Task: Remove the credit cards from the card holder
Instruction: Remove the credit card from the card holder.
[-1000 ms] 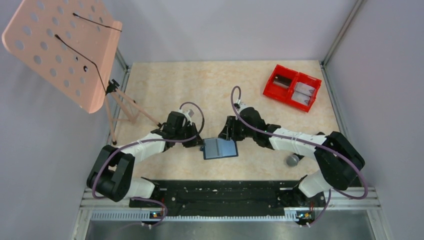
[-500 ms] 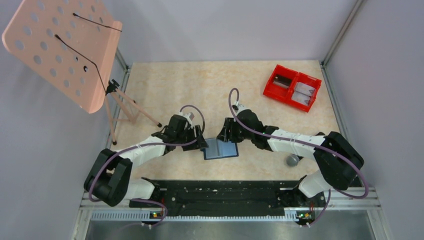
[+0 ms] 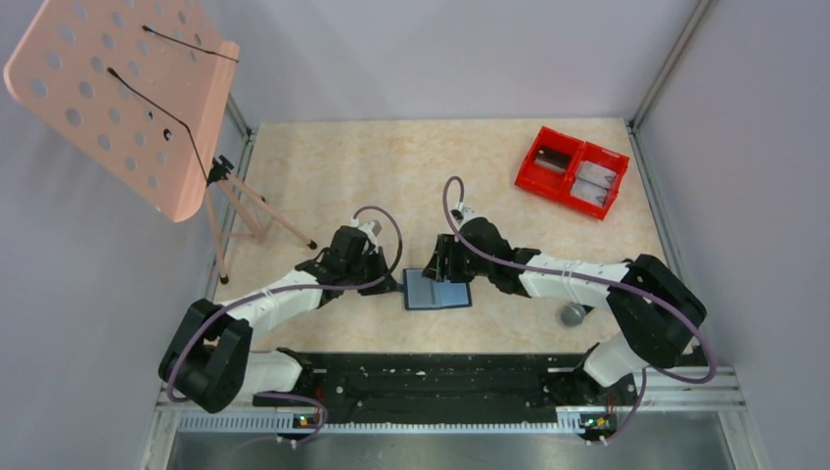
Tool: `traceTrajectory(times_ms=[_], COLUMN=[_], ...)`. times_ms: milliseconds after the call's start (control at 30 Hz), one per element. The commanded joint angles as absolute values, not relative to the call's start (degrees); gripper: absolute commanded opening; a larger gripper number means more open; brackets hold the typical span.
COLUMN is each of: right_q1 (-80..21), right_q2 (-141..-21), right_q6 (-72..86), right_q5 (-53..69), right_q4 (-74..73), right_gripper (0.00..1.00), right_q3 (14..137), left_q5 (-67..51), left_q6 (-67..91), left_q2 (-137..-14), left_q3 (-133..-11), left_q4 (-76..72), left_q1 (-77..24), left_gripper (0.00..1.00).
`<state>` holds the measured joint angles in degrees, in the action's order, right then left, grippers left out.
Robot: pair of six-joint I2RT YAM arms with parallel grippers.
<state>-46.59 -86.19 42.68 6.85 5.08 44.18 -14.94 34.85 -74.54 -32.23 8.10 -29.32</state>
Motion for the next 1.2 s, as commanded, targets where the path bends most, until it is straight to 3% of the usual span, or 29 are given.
traceTrajectory(times_ms=[0, 667, 1167], right_q1=[-48.4, -50.4, -50.6], right_q2=[-88.2, -92.1, -91.7], right_q6=[42.9, 43.9, 42.4], right_q5=[5.5, 7.7, 2.5], right_q4=[5.8, 7.5, 2.0], right_gripper=[0.52, 0.55, 0.45], right_q3=[45.8, 47.6, 48.1], left_q5=[-19.6, -22.8, -21.3], left_q6=[37.3, 40.3, 38.8], left_q2=[-68.7, -64.9, -64.9], left_q3=[-31.2, -29.0, -29.7], left_q4=[2.1, -2.1, -0.3], left_q1=[-29.4, -29.4, -29.4], left_gripper=[0.0, 0.0, 0.0])
